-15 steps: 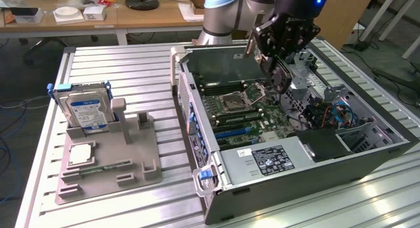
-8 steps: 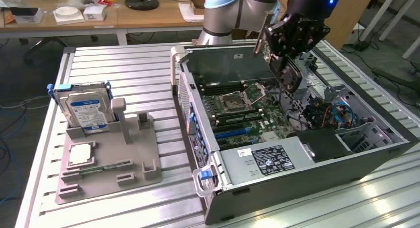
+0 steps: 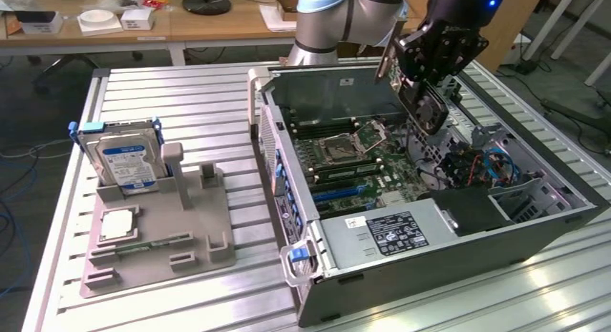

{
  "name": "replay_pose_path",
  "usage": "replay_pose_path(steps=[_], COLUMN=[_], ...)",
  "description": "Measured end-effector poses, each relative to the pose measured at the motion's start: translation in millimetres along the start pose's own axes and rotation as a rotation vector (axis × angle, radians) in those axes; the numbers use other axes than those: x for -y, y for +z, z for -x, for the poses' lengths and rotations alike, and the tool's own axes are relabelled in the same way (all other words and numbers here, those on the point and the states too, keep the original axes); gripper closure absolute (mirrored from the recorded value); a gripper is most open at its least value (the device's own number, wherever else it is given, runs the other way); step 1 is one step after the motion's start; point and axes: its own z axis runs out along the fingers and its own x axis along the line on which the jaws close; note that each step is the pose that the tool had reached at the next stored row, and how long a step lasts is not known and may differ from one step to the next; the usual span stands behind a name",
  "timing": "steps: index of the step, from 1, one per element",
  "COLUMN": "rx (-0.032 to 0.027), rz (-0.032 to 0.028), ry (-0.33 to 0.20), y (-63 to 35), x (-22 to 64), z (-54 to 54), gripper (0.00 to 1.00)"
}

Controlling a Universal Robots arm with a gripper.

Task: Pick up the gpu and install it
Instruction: 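Pick up the gpu and move the gpu toward the slot, then insert the gpu into the slot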

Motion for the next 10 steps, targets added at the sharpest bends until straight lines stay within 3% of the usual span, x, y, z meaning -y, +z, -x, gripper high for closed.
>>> replay_pose_path(steps=[10], rx=[-0.0005], rz=[0.0002], ry=[-0.009], y=[0.0], x=[0.0], z=[0.0], gripper=[0.73])
